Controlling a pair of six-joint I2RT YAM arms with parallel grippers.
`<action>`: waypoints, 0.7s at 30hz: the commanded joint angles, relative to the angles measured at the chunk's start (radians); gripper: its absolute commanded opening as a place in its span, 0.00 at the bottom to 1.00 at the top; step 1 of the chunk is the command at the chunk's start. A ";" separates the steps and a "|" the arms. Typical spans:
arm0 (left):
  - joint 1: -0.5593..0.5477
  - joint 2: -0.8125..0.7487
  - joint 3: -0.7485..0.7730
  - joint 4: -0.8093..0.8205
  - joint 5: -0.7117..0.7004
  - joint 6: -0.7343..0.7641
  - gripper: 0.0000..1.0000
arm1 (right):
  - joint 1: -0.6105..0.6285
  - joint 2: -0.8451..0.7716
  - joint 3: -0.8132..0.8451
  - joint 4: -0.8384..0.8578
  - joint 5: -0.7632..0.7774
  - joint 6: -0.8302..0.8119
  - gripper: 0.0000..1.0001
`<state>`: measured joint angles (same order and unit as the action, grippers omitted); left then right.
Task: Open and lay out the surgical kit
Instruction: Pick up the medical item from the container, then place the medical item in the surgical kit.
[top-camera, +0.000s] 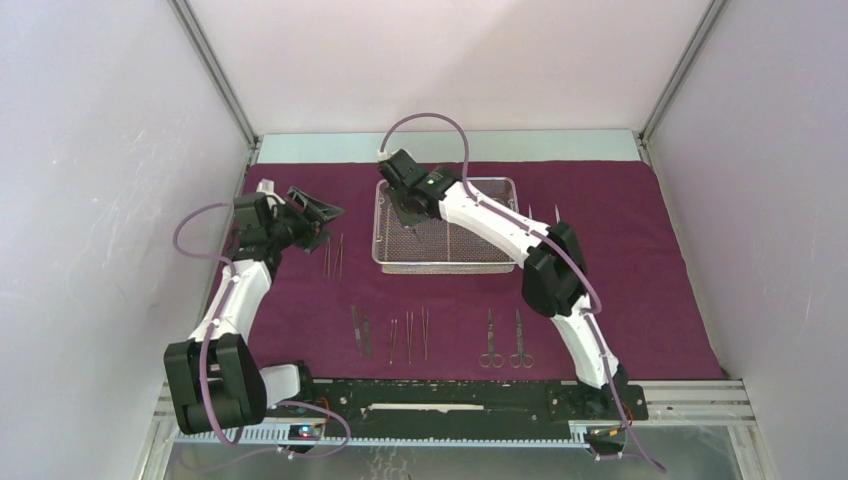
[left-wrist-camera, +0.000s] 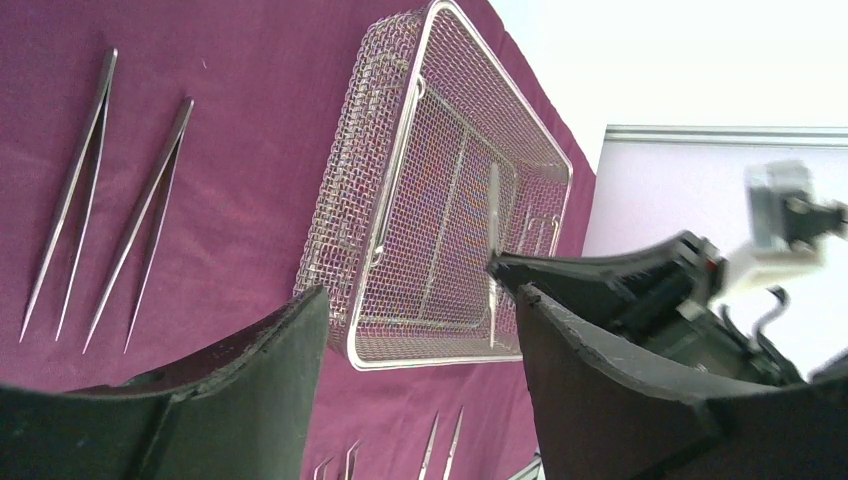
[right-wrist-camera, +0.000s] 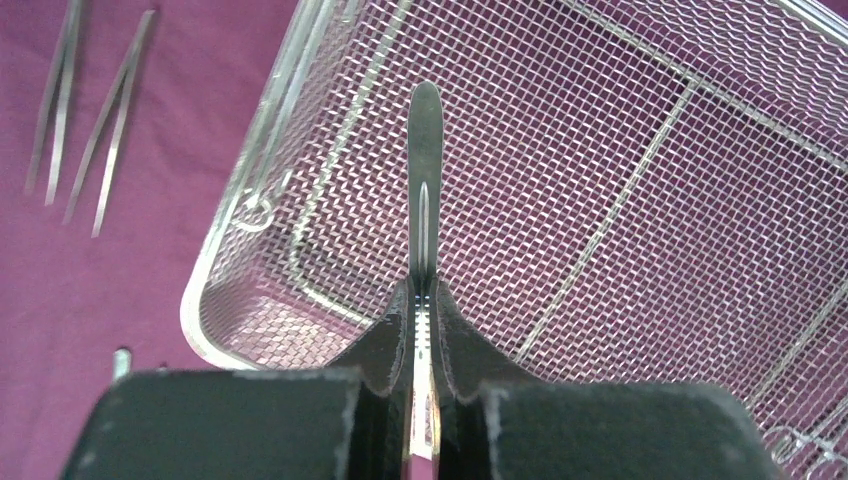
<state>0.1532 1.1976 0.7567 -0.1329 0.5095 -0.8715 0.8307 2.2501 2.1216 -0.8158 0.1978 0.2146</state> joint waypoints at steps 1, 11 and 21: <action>0.005 -0.037 -0.018 0.029 0.029 0.027 0.74 | 0.044 -0.119 -0.007 -0.027 0.033 0.076 0.06; 0.006 -0.108 -0.027 -0.012 0.022 0.030 0.74 | 0.175 -0.243 -0.180 0.005 0.046 0.256 0.06; 0.005 -0.226 -0.041 -0.128 -0.016 0.053 0.74 | 0.339 -0.256 -0.270 0.041 0.109 0.463 0.06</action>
<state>0.1532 1.0294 0.7452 -0.2031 0.5117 -0.8551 1.1202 2.0548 1.8637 -0.8173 0.2588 0.5564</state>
